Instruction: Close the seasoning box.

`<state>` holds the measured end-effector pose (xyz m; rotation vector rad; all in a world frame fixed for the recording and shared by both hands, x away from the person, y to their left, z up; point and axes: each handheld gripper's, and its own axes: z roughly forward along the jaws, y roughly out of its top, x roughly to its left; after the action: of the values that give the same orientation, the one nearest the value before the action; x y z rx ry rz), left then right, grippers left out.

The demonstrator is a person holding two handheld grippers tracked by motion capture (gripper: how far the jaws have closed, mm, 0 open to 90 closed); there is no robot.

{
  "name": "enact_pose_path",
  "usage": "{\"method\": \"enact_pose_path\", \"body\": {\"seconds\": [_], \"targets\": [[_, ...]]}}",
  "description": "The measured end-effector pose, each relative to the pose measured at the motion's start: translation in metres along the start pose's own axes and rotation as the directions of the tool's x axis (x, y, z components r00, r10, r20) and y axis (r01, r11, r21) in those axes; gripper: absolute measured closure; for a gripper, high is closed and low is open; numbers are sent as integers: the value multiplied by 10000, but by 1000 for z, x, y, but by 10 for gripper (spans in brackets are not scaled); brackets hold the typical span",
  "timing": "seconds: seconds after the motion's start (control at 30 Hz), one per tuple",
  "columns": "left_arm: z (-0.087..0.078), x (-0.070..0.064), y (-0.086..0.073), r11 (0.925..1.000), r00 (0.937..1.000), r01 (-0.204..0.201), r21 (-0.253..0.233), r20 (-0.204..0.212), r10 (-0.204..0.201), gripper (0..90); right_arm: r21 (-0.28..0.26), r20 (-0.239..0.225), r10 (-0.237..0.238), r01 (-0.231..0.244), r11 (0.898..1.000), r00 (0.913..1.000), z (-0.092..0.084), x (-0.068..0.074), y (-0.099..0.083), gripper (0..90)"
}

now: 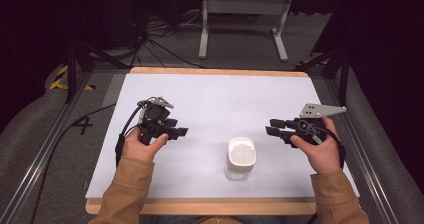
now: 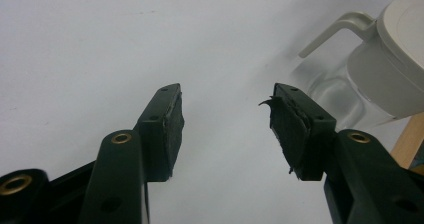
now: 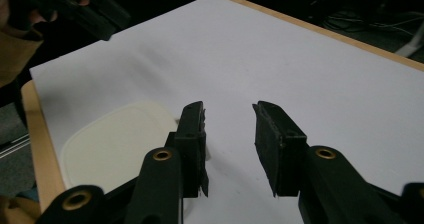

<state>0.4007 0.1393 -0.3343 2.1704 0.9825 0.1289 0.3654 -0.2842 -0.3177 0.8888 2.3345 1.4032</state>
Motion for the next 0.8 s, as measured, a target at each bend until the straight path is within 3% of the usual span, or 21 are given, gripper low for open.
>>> {"method": "enact_pose_path", "body": {"seconds": [0.17,0.3,0.43,0.57,0.63,0.7,0.8], "targets": [[-2,2,-1,10000,10000,57,-17,-26,-57,468,123,877,248,-259,9996,9958,-14,-13,-5,630],[-3,5,-1,9999,9999,118,-50,-28,-118,465,306,1631,549,-606,9977,9851,-26,-26,-12,597],[-1,12,-3,9997,9997,248,-45,-84,-248,460,363,1965,831,-919,9951,9770,-31,-36,-19,575],[-2,22,-7,9983,9983,568,-135,-153,-570,461,607,2571,1155,-1353,9889,9594,-36,-51,-31,530],[-3,24,-7,9980,9980,610,-182,-175,-613,461,633,2649,1154,-1366,9886,9574,-37,-54,-33,520],[-3,25,-8,9977,9977,656,-144,-186,-659,460,650,2923,1435,-1693,9834,9455,-37,-61,-40,500],[-2,27,-9,9973,9973,715,-184,-176,-718,460,1069,3211,1504,-1936,9752,9350,-33,-68,-49,487]]}}
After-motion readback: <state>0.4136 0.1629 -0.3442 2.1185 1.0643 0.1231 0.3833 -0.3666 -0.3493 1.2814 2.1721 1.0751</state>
